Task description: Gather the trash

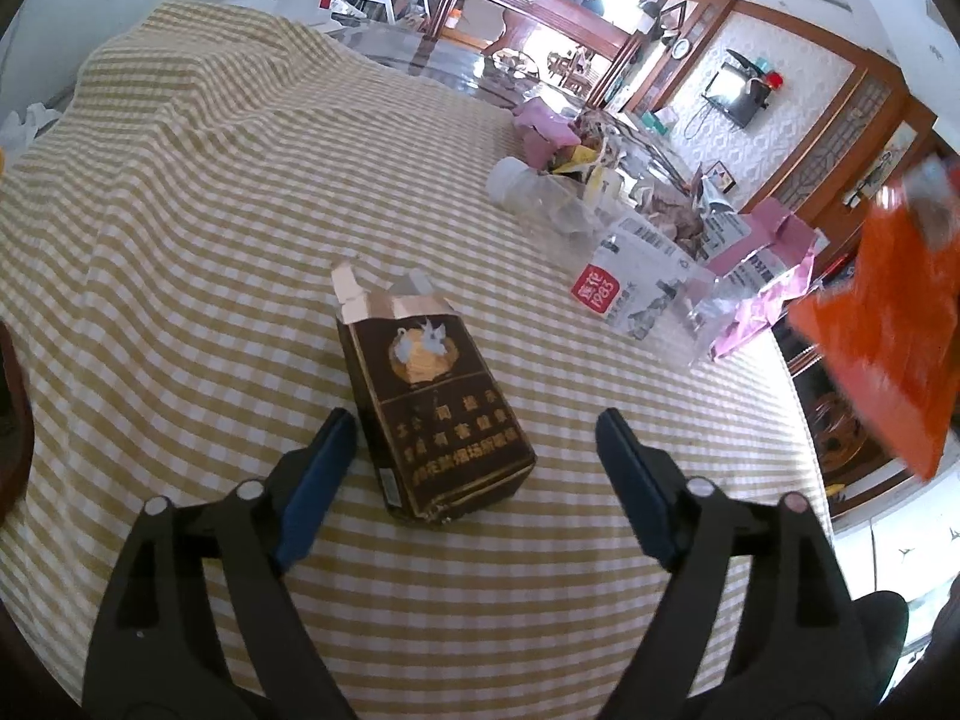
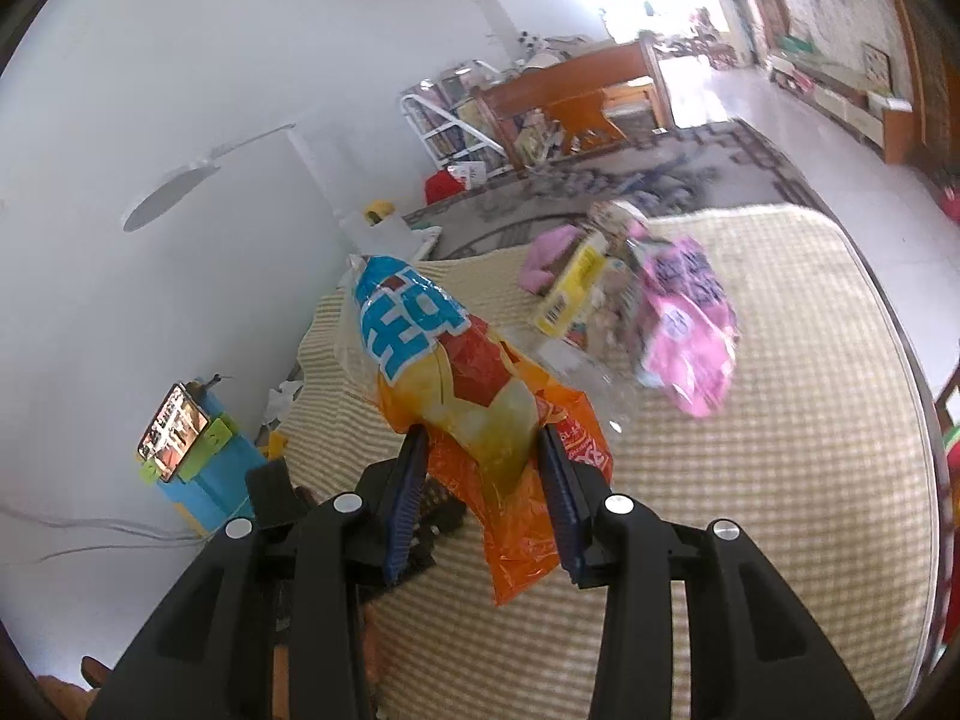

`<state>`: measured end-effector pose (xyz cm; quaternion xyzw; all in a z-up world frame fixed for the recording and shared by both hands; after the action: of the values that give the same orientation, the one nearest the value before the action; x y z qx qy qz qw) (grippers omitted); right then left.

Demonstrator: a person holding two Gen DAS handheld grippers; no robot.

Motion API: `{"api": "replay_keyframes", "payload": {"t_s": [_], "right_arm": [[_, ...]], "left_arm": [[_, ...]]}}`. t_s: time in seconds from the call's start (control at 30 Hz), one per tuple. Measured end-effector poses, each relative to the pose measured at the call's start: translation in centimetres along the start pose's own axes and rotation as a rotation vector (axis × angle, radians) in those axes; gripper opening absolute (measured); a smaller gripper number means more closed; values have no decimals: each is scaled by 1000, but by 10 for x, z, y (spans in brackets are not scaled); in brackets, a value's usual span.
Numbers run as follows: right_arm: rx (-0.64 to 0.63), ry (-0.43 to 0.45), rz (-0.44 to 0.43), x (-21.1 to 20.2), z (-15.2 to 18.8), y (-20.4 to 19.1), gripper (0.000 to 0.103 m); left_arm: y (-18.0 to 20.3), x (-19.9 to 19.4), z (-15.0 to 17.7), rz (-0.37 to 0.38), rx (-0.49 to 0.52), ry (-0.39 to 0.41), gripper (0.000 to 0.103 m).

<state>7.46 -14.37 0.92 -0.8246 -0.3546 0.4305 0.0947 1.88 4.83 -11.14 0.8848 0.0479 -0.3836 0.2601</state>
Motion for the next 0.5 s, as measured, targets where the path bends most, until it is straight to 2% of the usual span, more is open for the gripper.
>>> {"api": "replay_keyframes", "payload": {"t_s": [0.27,0.4,0.5], "right_arm": [[65,-35,18,-3,38,28,37],[87,-56,-13,-4,50,30,37],[74,-56,-28,-11,54,27,37]], "left_arm": [[5,3,2,-47,49,-22,80],[10,5,6,-109,89,-48,82],[11,3,9,-136,43,-60,84]]}}
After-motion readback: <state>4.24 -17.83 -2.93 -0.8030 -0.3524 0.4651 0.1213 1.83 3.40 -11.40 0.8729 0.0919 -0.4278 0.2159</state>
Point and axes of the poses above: each gripper's, at about its wrist camera, not at the fingertips, and x roughly the way its jaws point, y to its right, z to its underside, the point moved 4 cm from there along x, roughly the way its jaws point, and after that the axes turned 3 degrees about z, right-handed, at the moved point
